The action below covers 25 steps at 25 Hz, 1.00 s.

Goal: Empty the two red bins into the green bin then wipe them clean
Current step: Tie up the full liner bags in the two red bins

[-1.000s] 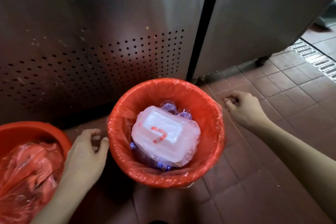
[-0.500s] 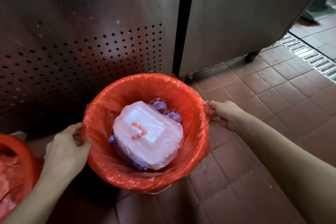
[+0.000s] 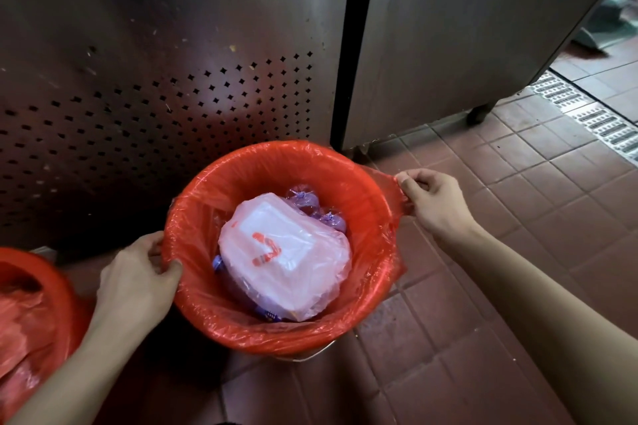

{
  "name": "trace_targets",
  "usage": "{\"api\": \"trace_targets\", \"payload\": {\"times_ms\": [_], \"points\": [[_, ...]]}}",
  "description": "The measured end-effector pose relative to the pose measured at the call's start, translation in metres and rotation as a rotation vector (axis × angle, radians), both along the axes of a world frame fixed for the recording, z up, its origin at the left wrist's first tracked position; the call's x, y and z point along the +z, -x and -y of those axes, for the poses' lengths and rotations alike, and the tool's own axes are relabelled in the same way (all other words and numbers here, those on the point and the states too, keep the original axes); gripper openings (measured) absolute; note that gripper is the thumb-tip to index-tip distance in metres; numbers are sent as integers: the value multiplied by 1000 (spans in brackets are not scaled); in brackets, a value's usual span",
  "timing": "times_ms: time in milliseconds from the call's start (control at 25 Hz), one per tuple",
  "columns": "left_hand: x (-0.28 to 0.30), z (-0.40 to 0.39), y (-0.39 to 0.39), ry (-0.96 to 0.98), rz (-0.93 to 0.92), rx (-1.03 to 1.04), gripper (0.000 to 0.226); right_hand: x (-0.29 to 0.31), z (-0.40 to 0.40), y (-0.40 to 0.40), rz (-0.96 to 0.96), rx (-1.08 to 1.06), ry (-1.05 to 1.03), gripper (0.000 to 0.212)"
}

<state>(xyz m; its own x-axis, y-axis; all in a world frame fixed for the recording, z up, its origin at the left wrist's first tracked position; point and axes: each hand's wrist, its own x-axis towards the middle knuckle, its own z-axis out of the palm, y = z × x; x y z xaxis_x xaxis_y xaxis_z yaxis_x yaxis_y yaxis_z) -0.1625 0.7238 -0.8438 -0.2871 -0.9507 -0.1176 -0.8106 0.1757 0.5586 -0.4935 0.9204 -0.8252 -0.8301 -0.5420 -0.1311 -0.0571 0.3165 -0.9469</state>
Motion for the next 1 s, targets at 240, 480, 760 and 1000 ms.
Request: {"api": "trace_targets", "payload": {"times_ms": [240,480,760,1000], "points": [[-4,3,-4,1,-19,-1,48,3,-16,-9,280,53,-164,33],[-3,0,-3,3,-47,3,48,2,-44,-13,31,264,-544,37],[-2,-4,-10,-55,-65,54,28,37,-24,-27,269,210,49,19],[-16,-2,-13,-598,-432,584,33,18,-5,-38,-34,268,-64,25]]}}
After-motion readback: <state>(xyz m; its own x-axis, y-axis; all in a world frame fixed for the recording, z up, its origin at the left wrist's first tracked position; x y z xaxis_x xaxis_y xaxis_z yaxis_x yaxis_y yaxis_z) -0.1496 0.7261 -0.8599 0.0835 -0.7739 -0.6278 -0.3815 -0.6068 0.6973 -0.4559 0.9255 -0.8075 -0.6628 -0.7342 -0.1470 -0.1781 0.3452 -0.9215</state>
